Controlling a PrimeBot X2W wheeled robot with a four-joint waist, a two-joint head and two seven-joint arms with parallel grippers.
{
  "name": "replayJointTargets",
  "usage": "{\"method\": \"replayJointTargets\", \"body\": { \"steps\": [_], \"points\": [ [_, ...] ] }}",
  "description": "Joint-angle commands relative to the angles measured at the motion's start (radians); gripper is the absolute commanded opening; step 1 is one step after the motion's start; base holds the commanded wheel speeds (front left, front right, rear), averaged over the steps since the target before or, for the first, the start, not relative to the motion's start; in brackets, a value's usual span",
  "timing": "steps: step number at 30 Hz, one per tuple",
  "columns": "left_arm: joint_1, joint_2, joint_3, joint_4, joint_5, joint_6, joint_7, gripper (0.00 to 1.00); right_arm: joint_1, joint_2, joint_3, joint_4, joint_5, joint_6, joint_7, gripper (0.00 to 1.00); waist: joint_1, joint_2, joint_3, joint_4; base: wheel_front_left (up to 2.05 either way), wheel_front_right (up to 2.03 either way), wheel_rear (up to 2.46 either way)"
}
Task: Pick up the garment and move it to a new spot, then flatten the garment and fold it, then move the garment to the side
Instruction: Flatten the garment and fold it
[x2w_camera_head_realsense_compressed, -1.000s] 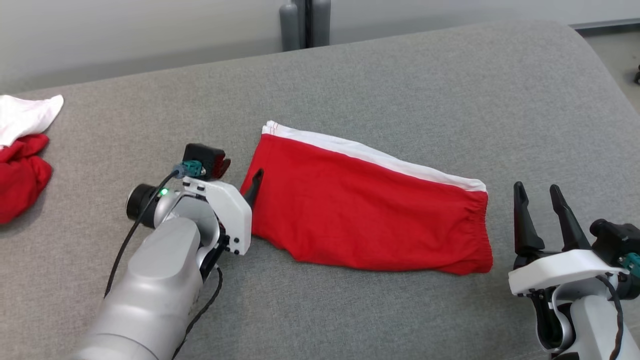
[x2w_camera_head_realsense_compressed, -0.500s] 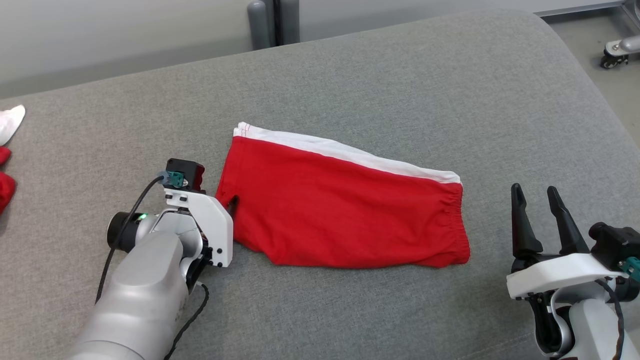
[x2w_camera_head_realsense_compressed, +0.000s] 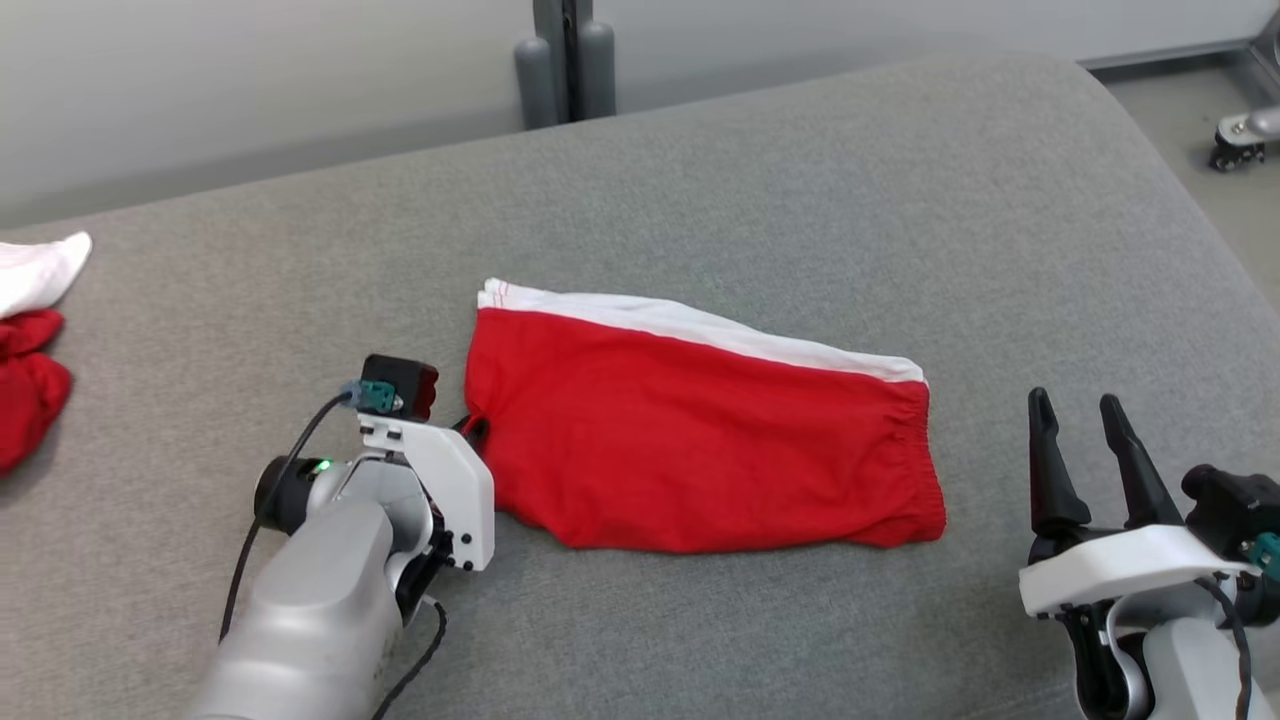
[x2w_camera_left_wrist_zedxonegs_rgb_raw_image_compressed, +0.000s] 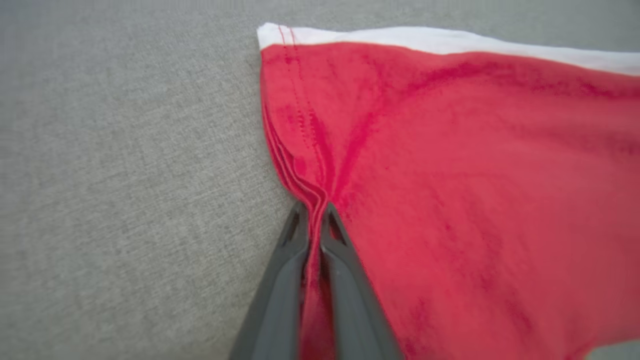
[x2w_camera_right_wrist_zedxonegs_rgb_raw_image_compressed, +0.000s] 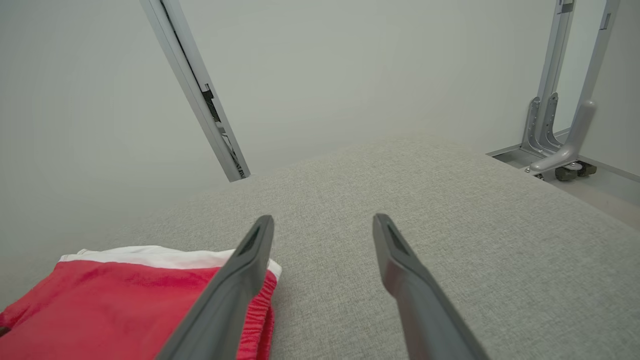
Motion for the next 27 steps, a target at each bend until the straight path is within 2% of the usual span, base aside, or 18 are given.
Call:
{"method": "replayJointTargets", "body": {
  "steps": [1, 7, 12, 20, 27],
  "points": [
    [0.015, 0.005, 0.006, -0.006, -0.01, 0.001, -0.02, 0.0, 0.015, -0.006, -0.005, 0.003, -0.004, 0.0, 0.0, 1.0, 0.0, 0.0, -0.022, 0.017, 0.0, 0.0, 0.0],
    [0.097, 0.004, 0.042, -0.052, -0.065, 0.007, -0.109, 0.0, 0.059, -0.007, -0.039, 0.011, -0.032, 0.0, 0.0, 1.0, 0.0, 0.0, -0.086, 0.073, 0.0, 0.0, 0.0],
    [0.193, 0.003, 0.063, -0.106, -0.108, 0.031, -0.16, 0.0, 0.09, -0.006, -0.054, 0.02, -0.058, 0.0, 0.0, 1.0, 0.0, 0.0, -0.13, 0.116, 0.0, 0.0, 0.0],
    [0.346, 0.003, 0.055, -0.223, -0.149, 0.087, -0.152, 0.0, 0.113, -0.007, -0.038, 0.052, -0.08, 0.0, 0.0, 1.0, 0.0, 0.0, -0.167, 0.164, 0.0, 0.0, 0.0],
    [0.407, 0.027, 0.059, -0.326, -0.157, 0.137, -0.139, 0.0, 0.1, -0.007, -0.021, 0.078, -0.091, 0.0, 0.02, 1.0, 0.0, 0.0, -0.173, 0.169, 0.0, 0.0, 0.0]
  ]
}}
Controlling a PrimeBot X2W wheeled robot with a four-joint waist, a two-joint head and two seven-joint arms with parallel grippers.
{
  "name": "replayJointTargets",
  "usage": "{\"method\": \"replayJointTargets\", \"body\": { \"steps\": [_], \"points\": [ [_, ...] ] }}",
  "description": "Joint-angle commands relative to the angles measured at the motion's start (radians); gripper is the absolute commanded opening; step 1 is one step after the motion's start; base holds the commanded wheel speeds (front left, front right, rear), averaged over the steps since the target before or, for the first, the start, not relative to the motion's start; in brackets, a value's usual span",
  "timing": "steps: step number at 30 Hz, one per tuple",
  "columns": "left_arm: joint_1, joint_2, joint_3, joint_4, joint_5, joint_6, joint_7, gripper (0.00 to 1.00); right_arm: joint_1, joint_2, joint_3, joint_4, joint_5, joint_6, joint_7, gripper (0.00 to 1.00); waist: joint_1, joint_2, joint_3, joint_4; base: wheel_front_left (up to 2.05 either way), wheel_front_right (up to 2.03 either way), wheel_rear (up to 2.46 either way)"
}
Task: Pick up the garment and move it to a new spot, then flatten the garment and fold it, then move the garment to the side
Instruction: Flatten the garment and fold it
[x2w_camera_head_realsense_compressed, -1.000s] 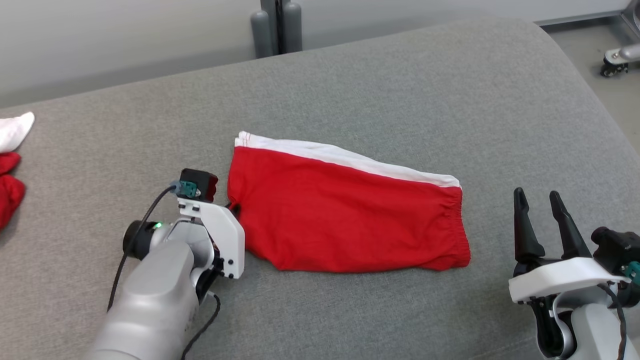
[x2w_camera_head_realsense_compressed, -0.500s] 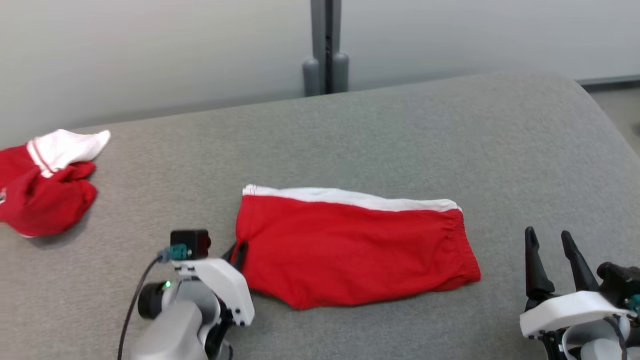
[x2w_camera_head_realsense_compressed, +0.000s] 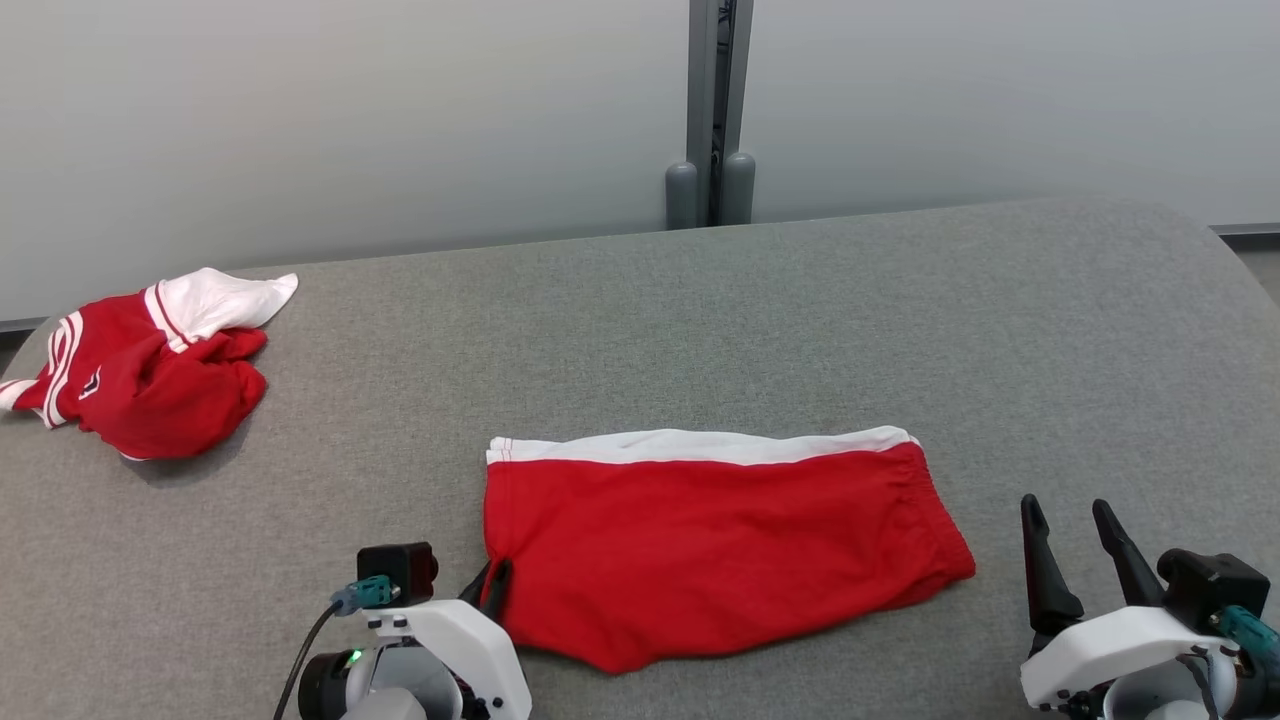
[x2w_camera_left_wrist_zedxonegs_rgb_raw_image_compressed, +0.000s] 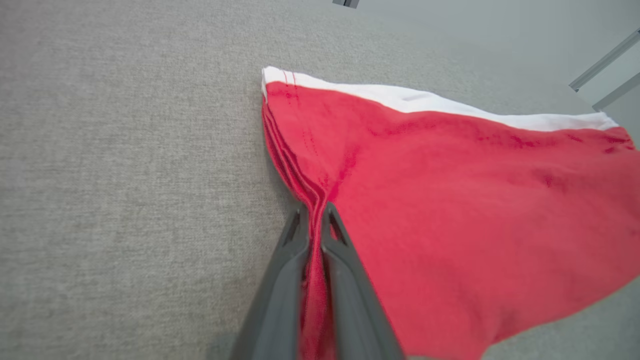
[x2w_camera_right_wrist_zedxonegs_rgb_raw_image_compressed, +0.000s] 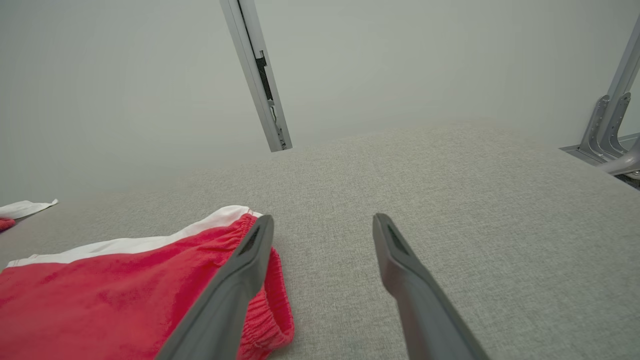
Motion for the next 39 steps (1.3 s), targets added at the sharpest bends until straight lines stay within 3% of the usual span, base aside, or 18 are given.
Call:
{"method": "replayJointTargets", "body": {
  "steps": [1, 2, 3, 4, 12, 18, 26, 37, 38, 39],
  "points": [
    [0.013, 0.014, 0.005, -0.021, -0.004, 0.013, -0.005, 0.0, -0.006, -0.007, -0.002, 0.002, -0.006, 0.0, 0.008, 1.0, 0.0, 0.0, 0.0, 0.0, 0.0, 0.0, 0.0],
    [0.018, 0.018, 0.009, -0.036, -0.004, 0.024, -0.012, 0.09, -0.008, -0.007, -0.001, 0.006, -0.011, 0.0, 0.012, 1.0, 0.0, 0.0, 0.0, 0.0, 0.0, 0.0, 0.0],
    [0.023, 0.023, 0.008, -0.052, 0.001, 0.033, -0.018, 0.45, -0.01, -0.007, -0.002, 0.008, -0.013, 0.0, 0.02, 1.0, 0.0, 0.0, 0.0, 0.0, 0.0, 0.0, 0.0],
    [0.03, 0.029, 0.008, -0.069, 0.006, 0.042, -0.024, 1.0, -0.012, -0.007, -0.002, 0.011, -0.017, 0.0, 0.029, 1.0, 0.0, 0.0, 0.0, 0.001, 0.0, 0.0, 0.0],
    [0.083, 0.077, 0.001, -0.208, 0.037, 0.096, -0.054, 1.0, -0.033, -0.007, 0.038, 0.031, -0.03, 0.0, 0.127, 1.0, 0.0, 0.0, -0.007, 0.028, 0.0, 0.0, 0.0],
    [0.134, 0.111, 0.008, -0.336, 0.038, 0.135, -0.052, 1.0, -0.074, -0.016, 0.058, 0.066, -0.083, 0.0, 0.26, 1.0, 0.0, 0.0, -0.007, 0.064, 0.0, 0.0, 0.0],
    [0.193, 0.14, 0.004, -0.472, 0.035, 0.176, -0.024, 1.0, -0.121, -0.067, 0.09, 0.166, -0.01, 0.0, 0.436, 1.0, 0.0, 0.0, 0.004, 0.132, 0.0, 0.0, 0.0],
    [0.221, 0.166, 0.005, -0.543, 0.039, 0.21, -0.005, 1.0, -0.156, -0.117, 0.16, 0.244, 0.117, 0.0, 0.587, 1.0, 0.0, 0.0, 0.017, 0.177, 0.0, 0.0, 0.0],
    [0.221, 0.168, 0.005, -0.546, 0.039, 0.211, -0.005, 1.0, -0.16, -0.122, 0.169, 0.246, 0.124, 0.0, 0.591, 0.6, 0.0, 0.0, 0.017, 0.178, 0.0, 0.0, 0.0],
    [0.22, 0.169, 0.005, -0.55, 0.039, 0.213, -0.006, 1.0, -0.164, -0.127, 0.175, 0.244, 0.133, 0.0, 0.595, 0.43, 0.0, 0.0, 0.017, 0.178, 0.0, 0.0, 0.0]
  ]
}}
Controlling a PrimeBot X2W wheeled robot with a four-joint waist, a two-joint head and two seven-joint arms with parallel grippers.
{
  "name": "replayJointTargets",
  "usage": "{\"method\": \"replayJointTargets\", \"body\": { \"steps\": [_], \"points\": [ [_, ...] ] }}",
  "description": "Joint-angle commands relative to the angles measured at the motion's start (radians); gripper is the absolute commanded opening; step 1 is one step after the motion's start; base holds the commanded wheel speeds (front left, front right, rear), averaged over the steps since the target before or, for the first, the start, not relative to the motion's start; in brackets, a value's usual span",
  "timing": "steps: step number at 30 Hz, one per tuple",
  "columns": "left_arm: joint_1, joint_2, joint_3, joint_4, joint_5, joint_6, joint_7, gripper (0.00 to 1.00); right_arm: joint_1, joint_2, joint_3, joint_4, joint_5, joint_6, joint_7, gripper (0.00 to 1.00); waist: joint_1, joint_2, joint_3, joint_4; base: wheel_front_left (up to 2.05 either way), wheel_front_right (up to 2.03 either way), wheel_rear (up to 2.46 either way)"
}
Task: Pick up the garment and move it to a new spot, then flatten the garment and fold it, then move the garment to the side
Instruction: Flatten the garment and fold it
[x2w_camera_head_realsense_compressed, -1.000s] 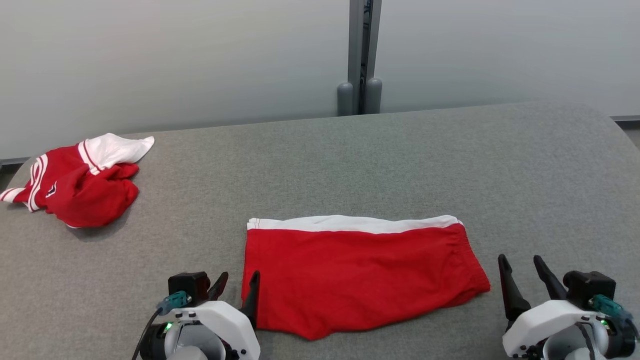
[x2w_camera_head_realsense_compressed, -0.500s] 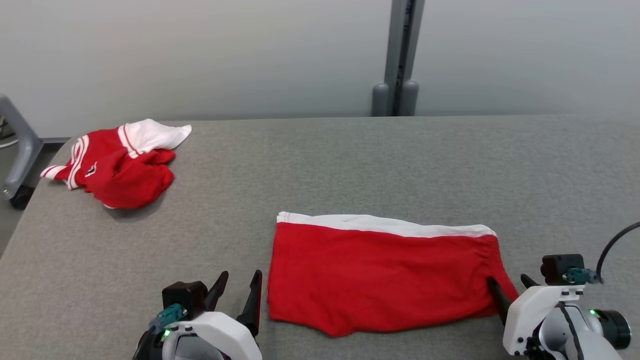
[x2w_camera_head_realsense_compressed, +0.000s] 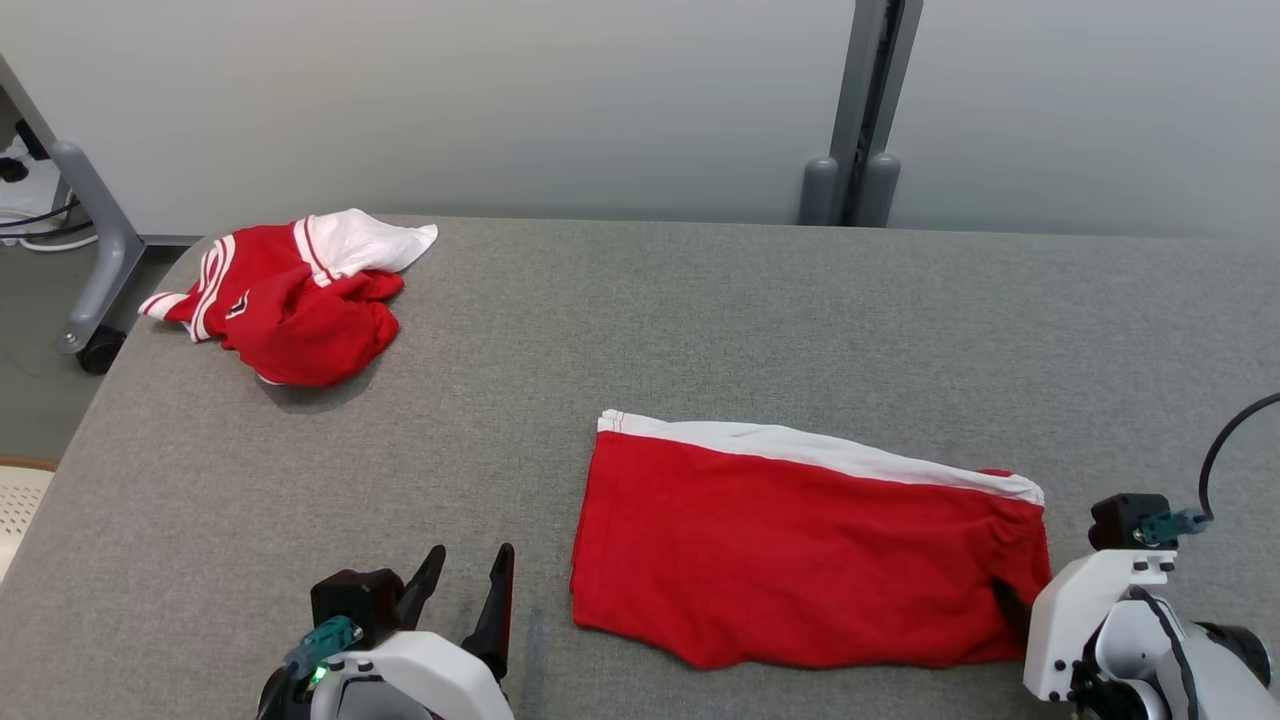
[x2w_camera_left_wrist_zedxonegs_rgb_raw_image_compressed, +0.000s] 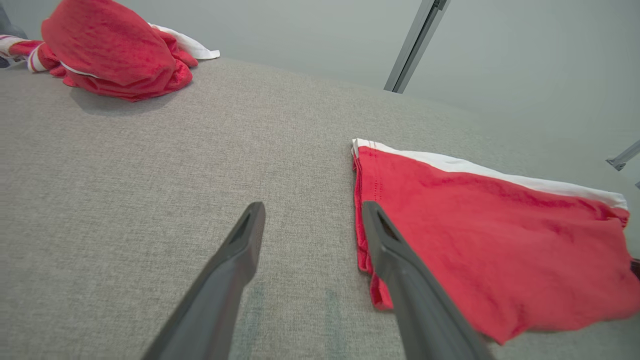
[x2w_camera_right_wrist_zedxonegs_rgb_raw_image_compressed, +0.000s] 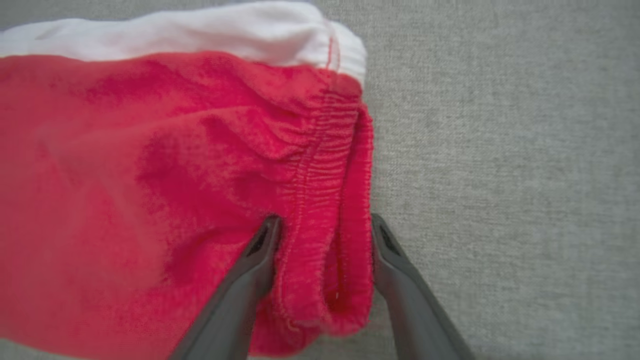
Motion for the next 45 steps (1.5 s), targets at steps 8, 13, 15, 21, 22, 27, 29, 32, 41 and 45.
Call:
{"method": "replayJointTargets", "body": {
  "steps": [8, 13, 15, 21, 22, 27, 29, 32, 41, 45],
  "points": [
    [0.01, 0.012, 0.004, -0.025, 0.006, 0.019, -0.003, 1.0, -0.027, -0.044, 0.044, -0.023, 0.088, 0.0, 0.041, 0.0, 0.0, 0.0, -0.004, -0.022, 0.0, 0.0, 0.0],
    [0.009, 0.012, 0.001, -0.036, 0.004, 0.021, -0.003, 1.0, -0.035, -0.089, 0.053, -0.058, 0.149, 0.0, 0.076, 0.0, 0.0, 0.0, -0.005, -0.043, 0.0, 0.0, 0.0],
    [0.01, 0.013, 0.0, -0.041, 0.004, 0.021, -0.003, 1.0, -0.038, -0.119, 0.053, -0.077, 0.174, 0.0, 0.098, 0.0, 0.0, 0.0, -0.005, -0.052, 0.0, 0.0, 0.0],
    [0.008, 0.013, -0.007, -0.054, 0.004, 0.024, 0.001, 1.0, -0.033, -0.218, -0.001, -0.107, 0.221, 0.0, 0.157, 0.0, 0.0, 0.0, -0.003, -0.07, 0.0, 0.0, 0.0],
    [0.008, 0.012, -0.007, -0.056, 0.004, 0.024, 0.001, 1.0, -0.031, -0.226, -0.019, -0.107, 0.231, 0.0, 0.169, 0.0, 0.0, 0.0, -0.003, -0.072, 0.0, 0.0, 0.0],
    [0.008, 0.011, -0.012, -0.061, 0.0, 0.023, 0.005, 1.0, -0.023, -0.237, -0.075, -0.129, 0.261, 0.0, 0.212, 0.0, 0.0, 0.0, -0.001, -0.081, 0.0, 0.0, 0.0],
    [0.008, 0.012, -0.013, -0.061, -0.001, 0.024, 0.005, 1.0, -0.021, -0.225, -0.084, -0.138, 0.272, 0.0, 0.221, 0.0, 0.0, 0.0, -0.001, -0.083, 0.0, 0.0, 0.0],
    [0.008, 0.013, -0.016, -0.061, -0.002, 0.023, 0.007, 1.0, -0.012, -0.2, -0.095, -0.178, 0.301, 0.0, 0.247, 0.0, 0.0, 0.0, -0.003, -0.085, 0.0, 0.0, 0.0],
    [0.016, 0.012, -0.027, -0.052, -0.008, 0.014, 0.011, 1.0, 0.058, -0.105, -0.066, -0.357, 0.407, 0.0, 0.325, 0.0, 0.0, 0.0, -0.033, -0.069, 0.0, 0.0, 0.0],
    [0.012, 0.013, -0.032, -0.057, -0.008, 0.016, 0.014, 1.0, 0.079, -0.06, -0.025, -0.423, 0.415, 0.0, 0.329, 0.0, 0.0, 0.0, -0.04, -0.054, 0.0, 0.0, 0.0]
  ]
}}
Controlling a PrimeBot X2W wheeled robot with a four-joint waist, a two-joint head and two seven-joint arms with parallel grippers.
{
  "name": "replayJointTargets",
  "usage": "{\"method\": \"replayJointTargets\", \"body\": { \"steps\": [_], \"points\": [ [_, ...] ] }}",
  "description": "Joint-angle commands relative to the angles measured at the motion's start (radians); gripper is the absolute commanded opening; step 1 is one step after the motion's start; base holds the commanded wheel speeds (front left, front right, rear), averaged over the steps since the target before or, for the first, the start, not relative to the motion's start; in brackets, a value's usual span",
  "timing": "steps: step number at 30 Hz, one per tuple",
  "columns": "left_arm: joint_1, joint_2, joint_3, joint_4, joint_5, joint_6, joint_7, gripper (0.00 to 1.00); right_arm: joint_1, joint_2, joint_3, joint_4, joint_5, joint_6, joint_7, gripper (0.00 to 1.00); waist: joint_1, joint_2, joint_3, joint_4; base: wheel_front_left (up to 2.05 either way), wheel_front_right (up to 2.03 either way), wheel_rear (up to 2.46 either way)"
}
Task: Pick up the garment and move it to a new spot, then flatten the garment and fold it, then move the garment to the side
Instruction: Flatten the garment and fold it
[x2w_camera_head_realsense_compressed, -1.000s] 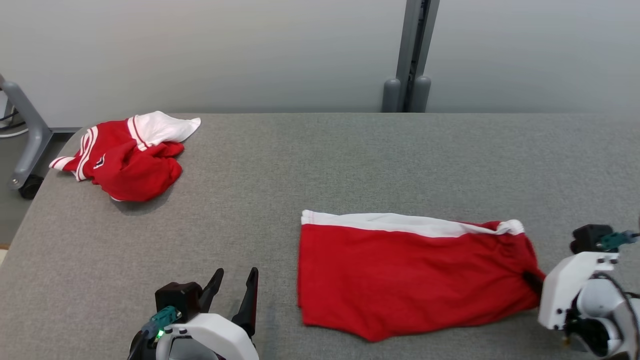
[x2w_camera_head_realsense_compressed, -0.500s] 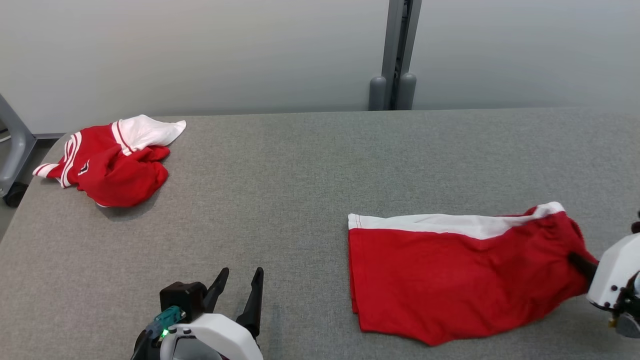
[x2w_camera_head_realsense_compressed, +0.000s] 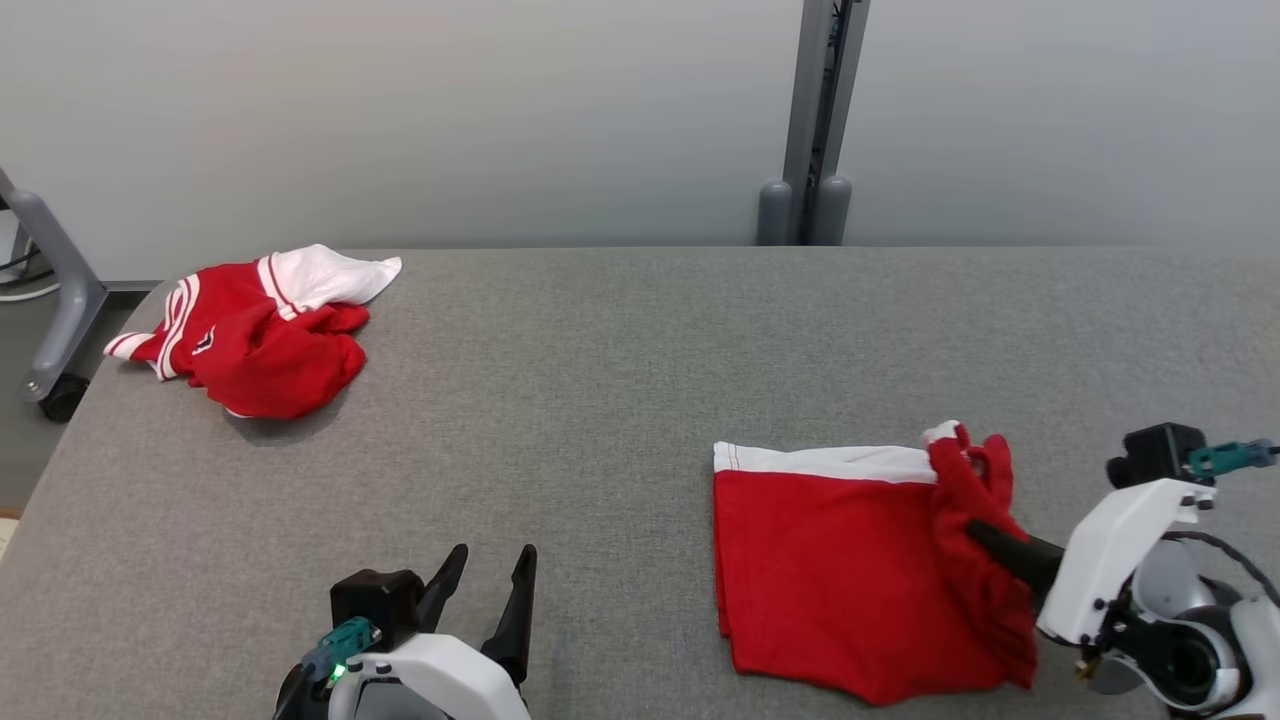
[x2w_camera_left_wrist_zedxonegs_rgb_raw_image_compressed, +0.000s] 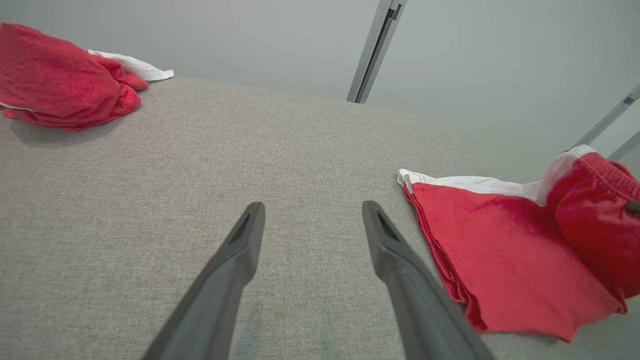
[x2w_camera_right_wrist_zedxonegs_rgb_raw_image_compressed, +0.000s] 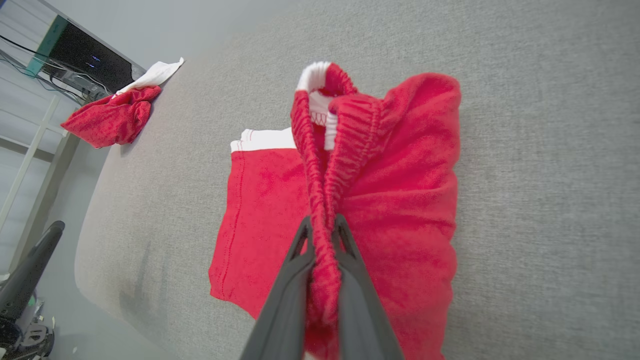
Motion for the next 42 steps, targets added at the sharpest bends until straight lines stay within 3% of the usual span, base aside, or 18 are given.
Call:
{"method": "replayJointTargets", "body": {
  "steps": [1, 14, 28, 35, 38, 39, 40, 42],
  "points": [
    [0.004, 0.006, 0.0, -0.002, -0.003, -0.002, 0.001, 1.0, 0.004, 0.021, 0.005, -0.011, 0.012, 0.0, -0.009, 0.0, 0.0, 0.0, -0.003, 0.007, 0.0, 0.0, 0.0],
    [0.001, 0.001, -0.013, 0.0, -0.005, -0.006, -0.003, 1.0, -0.055, 0.147, 0.108, 0.079, -0.026, 0.0, -0.104, 0.0, 0.0, 0.0, -0.007, 0.053, 0.0, 0.0, 0.0],
    [-0.008, -0.016, -0.021, 0.017, -0.014, -0.01, -0.015, 1.0, -0.163, 0.188, 0.225, 0.328, -0.13, 0.0, -0.242, 0.0, 0.0, 0.0, -0.005, 0.066, 0.0, 0.0, 0.0],
    [-0.022, -0.021, -0.023, 0.031, -0.017, -0.016, -0.02, 1.0, -0.208, 0.188, 0.353, 0.415, -0.05, 0.0, -0.315, 0.01, 0.0, 0.0, -0.007, 0.072, 0.0, 0.0, 0.0],
    [-0.023, -0.022, -0.023, 0.036, -0.02, -0.018, -0.023, 1.0, -0.232, 0.188, 0.395, 0.451, -0.037, 0.0, -0.354, 0.5, 0.0, 0.0, -0.008, 0.072, 0.0, 0.0, 0.0],
    [-0.024, -0.022, -0.024, 0.038, -0.021, -0.019, -0.023, 1.0, -0.239, 0.189, 0.408, 0.461, -0.031, 0.0, -0.367, 0.95, 0.0, 0.0, -0.008, 0.072, 0.0, 0.0, 0.0],
    [-0.024, -0.022, -0.024, 0.039, -0.022, -0.019, -0.024, 1.0, -0.246, 0.189, 0.421, 0.47, -0.025, 0.0, -0.378, 1.0, 0.0, 0.0, -0.008, 0.072, 0.0, 0.0, 0.0],
    [-0.025, -0.022, -0.024, 0.042, -0.024, -0.02, -0.026, 1.0, -0.259, 0.189, 0.449, 0.481, -0.014, 0.0, -0.4, 1.0, 0.0, 0.0, -0.009, 0.071, 0.0, 0.0, 0.0]
  ]
}}
